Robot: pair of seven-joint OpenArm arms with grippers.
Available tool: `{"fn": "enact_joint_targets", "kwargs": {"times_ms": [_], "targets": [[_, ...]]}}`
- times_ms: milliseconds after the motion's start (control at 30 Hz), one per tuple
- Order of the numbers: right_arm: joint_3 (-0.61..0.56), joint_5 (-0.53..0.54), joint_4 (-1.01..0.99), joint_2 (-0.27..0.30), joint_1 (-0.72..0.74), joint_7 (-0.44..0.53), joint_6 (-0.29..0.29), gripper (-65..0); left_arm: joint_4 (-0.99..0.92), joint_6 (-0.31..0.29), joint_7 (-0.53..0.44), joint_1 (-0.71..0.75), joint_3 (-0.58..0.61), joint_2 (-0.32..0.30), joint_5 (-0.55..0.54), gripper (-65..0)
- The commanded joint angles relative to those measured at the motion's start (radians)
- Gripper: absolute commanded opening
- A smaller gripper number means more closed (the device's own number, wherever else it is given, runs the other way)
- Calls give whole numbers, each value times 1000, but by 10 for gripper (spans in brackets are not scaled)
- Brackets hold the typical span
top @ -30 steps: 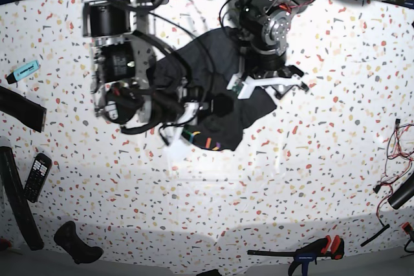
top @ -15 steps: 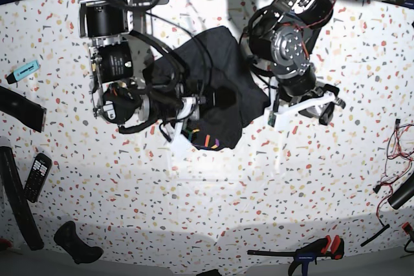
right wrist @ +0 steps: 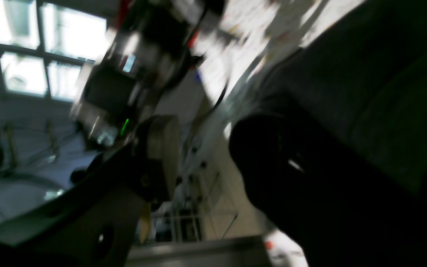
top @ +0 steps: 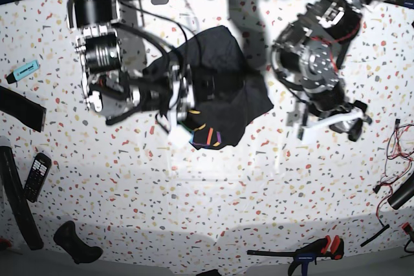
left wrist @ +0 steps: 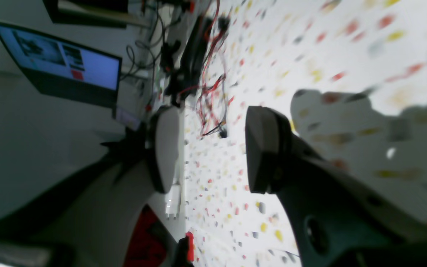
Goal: Fold the T-shirt properly
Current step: 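Release the folded bundle and lift the right gripper away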
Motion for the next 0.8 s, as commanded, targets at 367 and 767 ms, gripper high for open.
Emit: {"fn": "enact_joint_targets", "kwargs": {"times_ms": [367, 767], "targets": [[-170, -14, 293, 56, -30, 4, 4, -336, 18, 6, -6, -19, -3, -47, 10, -371], [305, -543, 307, -6, 107, 173, 4, -336, 53, 7, 19, -11, -3, -14, -101, -371]]}}
